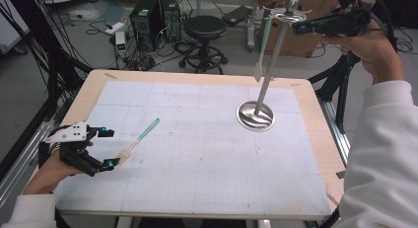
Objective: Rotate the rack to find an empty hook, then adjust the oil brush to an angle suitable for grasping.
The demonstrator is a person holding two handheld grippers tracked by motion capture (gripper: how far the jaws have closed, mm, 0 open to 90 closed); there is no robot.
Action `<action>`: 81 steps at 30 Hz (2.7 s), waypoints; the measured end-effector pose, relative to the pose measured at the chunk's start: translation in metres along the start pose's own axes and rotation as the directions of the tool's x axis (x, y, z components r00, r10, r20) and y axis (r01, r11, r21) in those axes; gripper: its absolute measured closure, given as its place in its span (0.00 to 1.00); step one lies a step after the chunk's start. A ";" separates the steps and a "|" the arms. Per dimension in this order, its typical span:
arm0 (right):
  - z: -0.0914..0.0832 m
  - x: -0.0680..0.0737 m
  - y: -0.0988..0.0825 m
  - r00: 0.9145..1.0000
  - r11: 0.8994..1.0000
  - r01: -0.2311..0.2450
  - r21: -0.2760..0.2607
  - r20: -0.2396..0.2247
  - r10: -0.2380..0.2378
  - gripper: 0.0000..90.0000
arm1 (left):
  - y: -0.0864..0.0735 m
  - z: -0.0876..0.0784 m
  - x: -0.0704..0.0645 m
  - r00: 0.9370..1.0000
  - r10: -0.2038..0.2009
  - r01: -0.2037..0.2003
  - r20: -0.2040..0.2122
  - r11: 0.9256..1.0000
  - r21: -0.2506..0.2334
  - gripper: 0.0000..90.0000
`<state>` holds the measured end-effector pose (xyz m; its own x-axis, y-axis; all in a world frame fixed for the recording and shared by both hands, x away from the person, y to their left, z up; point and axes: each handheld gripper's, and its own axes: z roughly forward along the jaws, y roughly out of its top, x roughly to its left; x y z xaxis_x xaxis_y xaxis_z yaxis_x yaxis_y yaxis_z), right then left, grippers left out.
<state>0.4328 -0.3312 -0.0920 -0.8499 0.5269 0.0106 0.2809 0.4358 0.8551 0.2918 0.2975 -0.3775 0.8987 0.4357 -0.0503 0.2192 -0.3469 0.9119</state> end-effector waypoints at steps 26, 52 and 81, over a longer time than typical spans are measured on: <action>-0.025 0.096 -0.070 0.997 0.999 -0.024 -0.036 0.068 0.026 0.00 | 0.001 -0.002 -0.003 1.000 0.009 -0.008 0.004 1.000 -0.014 0.02; 0.058 0.136 -0.175 0.999 0.992 -0.025 -0.126 0.033 0.030 0.00 | 0.004 0.001 -0.009 1.000 0.029 -0.029 0.012 1.000 0.001 0.02; 0.103 0.135 -0.248 0.998 0.995 -0.063 -0.078 0.005 0.063 0.00 | 0.001 0.002 -0.012 0.999 0.034 -0.034 -0.003 0.999 0.028 0.02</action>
<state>0.2943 -0.2933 -0.3561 -0.8281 0.5571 0.0619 0.2978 0.3437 0.8906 0.2821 0.2901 -0.3774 0.9045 0.4260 -0.0181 0.1993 -0.3847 0.9013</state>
